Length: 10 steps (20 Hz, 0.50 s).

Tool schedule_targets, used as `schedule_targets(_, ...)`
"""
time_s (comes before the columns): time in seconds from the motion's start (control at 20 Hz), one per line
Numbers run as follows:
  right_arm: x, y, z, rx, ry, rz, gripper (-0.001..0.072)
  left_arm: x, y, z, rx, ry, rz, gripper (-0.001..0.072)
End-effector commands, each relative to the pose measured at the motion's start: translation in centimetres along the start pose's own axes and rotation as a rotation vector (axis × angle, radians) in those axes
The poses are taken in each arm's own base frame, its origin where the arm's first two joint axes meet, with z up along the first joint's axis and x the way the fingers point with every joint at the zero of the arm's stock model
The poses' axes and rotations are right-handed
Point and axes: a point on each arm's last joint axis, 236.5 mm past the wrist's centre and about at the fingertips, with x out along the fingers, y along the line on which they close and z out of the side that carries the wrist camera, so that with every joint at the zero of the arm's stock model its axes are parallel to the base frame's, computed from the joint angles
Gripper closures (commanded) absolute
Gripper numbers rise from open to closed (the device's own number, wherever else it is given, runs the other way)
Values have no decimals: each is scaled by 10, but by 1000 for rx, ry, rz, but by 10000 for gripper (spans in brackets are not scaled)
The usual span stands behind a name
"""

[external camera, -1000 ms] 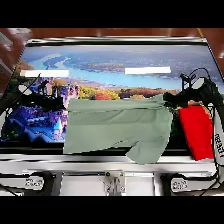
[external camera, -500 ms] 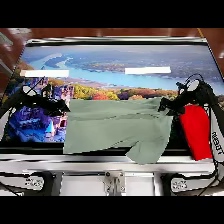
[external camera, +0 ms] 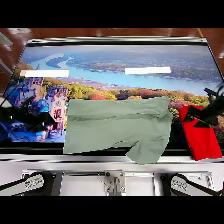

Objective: Fold the shirts.

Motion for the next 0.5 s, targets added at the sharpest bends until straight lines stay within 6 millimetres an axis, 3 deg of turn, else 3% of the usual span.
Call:
schedule_targets(0.0, 18, -2, -36, 92, 13, 155, 117, 40, 16, -84, -74, 108, -86, -5)
schedule_targets(0.1, 36, 7, -48, 86, 37, 204, 117, 61, 15, -107, -92, 127, -129, -3)
schedule_targets(0.25, 43, 21, -47, 90, 26, 267, 117, 60, 5, -92, -85, 72, -166, -3)
schedule_targets(0.45, 39, 34, -33, 103, -27, 328, 117, 72, 2, -94, -58, 108, -149, -3)
